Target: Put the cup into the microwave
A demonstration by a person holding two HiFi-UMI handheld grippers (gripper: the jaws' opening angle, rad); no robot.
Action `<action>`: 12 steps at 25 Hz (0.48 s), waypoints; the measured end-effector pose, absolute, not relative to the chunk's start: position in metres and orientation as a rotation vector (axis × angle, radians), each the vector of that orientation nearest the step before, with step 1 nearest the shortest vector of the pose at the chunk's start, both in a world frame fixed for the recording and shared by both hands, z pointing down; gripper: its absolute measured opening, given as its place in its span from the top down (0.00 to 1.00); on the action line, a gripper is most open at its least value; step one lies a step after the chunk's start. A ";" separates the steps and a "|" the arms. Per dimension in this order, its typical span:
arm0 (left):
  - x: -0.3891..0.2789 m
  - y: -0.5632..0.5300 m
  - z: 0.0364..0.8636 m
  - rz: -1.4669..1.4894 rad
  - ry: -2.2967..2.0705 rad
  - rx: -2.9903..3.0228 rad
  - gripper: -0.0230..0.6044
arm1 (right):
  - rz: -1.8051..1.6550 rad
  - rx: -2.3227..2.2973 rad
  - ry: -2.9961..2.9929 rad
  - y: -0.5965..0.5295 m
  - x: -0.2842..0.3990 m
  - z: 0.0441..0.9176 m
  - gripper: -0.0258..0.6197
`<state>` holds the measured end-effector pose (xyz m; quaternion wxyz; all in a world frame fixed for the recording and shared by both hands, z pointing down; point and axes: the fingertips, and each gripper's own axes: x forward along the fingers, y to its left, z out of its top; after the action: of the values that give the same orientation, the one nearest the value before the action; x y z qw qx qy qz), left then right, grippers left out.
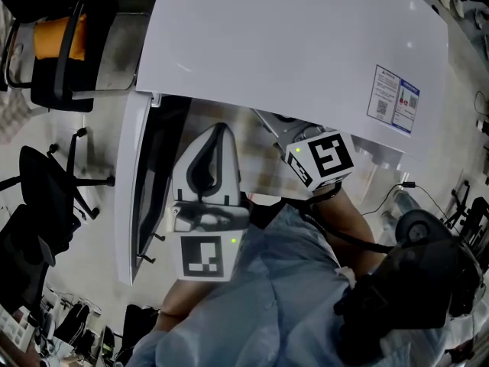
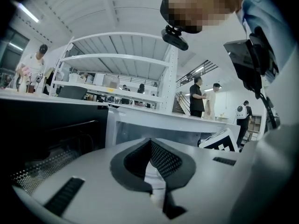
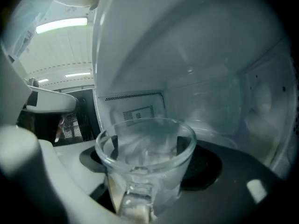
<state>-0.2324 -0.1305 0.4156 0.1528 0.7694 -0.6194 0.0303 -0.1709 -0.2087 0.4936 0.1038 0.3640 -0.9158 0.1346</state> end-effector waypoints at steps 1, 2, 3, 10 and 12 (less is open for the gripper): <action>-0.232 -0.131 0.416 0.091 -1.777 2.204 0.95 | 0.404 1.074 -2.695 -0.210 -0.171 0.496 0.34; -0.233 -0.132 0.417 0.094 -1.778 2.201 0.95 | 0.410 1.077 -2.688 -0.211 -0.170 0.499 0.34; -0.233 -0.133 0.418 0.095 -1.781 2.198 0.95 | 0.414 1.085 -2.682 -0.212 -0.168 0.502 0.34; -0.235 -0.136 0.421 0.099 -1.800 2.181 0.95 | 0.343 1.056 -2.711 -0.224 -0.171 0.500 0.34; -0.235 -0.135 0.420 0.092 -1.804 2.178 0.95 | 0.323 1.058 -2.722 -0.225 -0.173 0.499 0.34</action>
<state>-0.2347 -0.1351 0.4204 0.1555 0.7603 -0.6299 0.0321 -0.1725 -0.2249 0.4993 0.1016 0.3582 -0.9216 0.1095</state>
